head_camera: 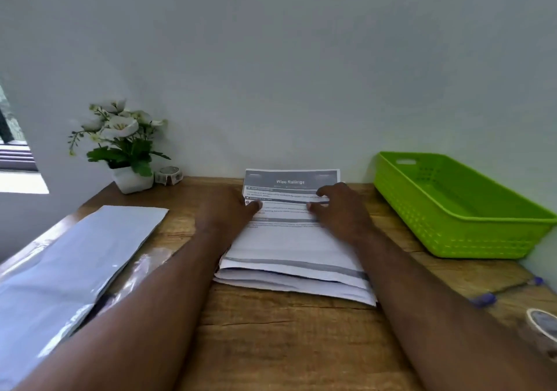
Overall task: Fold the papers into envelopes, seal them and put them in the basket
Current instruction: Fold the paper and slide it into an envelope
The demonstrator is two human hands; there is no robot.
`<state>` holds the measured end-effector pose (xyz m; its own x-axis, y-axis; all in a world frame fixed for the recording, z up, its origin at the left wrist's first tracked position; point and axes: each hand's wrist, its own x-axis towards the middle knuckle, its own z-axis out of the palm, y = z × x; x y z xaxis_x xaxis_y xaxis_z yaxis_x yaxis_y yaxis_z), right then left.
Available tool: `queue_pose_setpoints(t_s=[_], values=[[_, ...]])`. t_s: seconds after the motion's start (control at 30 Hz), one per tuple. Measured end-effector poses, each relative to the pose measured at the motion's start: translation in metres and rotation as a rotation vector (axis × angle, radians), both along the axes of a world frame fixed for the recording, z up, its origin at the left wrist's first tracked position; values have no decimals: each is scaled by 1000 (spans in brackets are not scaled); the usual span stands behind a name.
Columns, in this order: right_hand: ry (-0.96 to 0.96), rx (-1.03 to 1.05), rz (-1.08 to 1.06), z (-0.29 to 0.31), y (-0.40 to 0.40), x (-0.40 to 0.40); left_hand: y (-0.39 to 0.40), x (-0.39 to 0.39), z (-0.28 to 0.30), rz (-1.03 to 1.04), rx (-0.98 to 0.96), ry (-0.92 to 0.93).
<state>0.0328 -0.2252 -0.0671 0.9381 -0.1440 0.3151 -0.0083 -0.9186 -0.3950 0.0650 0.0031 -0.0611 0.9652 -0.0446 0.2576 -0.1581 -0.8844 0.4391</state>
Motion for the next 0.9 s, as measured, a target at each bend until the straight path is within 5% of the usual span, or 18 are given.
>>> queue_pose_setpoints(t_s=[0.2, 0.57, 0.7, 0.9], values=[[52, -118, 21, -16, 2, 7, 5, 21, -18, -106, 44, 7], [54, -89, 229, -11, -8, 13, 5, 13, -9, -159, -579, -32], [53, -158, 151, -9, -6, 7, 7, 11, -5, -113, -621, 28], [-252, -72, -23, 7, -8, -1, 13, -3, 2, -244, -983, -59]])
